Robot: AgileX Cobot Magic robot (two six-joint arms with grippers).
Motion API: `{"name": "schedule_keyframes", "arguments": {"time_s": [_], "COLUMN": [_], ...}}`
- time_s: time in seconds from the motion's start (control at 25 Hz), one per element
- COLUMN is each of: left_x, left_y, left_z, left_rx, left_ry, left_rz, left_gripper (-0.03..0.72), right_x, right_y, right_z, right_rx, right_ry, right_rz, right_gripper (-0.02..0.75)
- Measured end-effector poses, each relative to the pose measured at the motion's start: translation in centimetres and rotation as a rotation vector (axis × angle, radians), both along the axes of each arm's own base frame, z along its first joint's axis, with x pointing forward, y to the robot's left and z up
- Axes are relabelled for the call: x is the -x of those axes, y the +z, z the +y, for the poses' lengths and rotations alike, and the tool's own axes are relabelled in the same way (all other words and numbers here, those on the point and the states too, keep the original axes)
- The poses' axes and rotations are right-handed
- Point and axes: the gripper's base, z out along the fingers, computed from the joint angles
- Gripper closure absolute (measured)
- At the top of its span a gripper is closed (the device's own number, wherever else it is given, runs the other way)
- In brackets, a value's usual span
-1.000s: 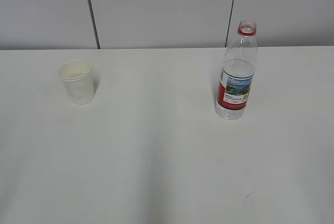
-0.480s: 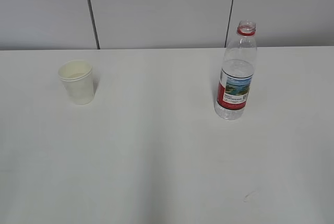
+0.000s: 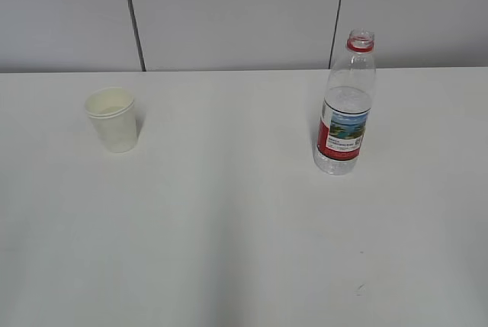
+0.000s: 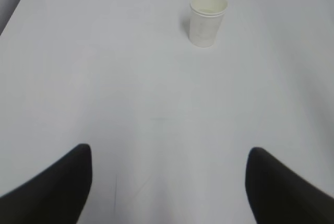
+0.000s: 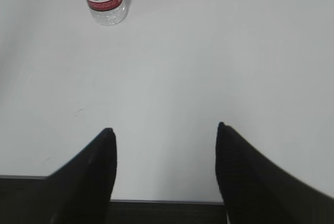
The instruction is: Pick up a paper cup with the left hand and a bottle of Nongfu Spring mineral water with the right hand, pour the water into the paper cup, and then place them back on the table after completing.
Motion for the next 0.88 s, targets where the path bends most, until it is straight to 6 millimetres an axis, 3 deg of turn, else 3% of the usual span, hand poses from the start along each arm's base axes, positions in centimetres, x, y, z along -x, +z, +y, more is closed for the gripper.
{"name": "schedule_keyframes", "arguments": {"time_s": [0.88], "left_x": [0.00], "left_y": [0.00], "left_z": [0.00], "left_rx": [0.000], "left_ry": [0.000], "left_rz": [0.000], "left_gripper": [0.155], "right_x": [0.00], "right_y": [0.00], "right_z": [-0.50], "right_rx": [0.050], "right_ry": [-0.037], "right_rz": [0.001], "right_gripper": [0.295]}}
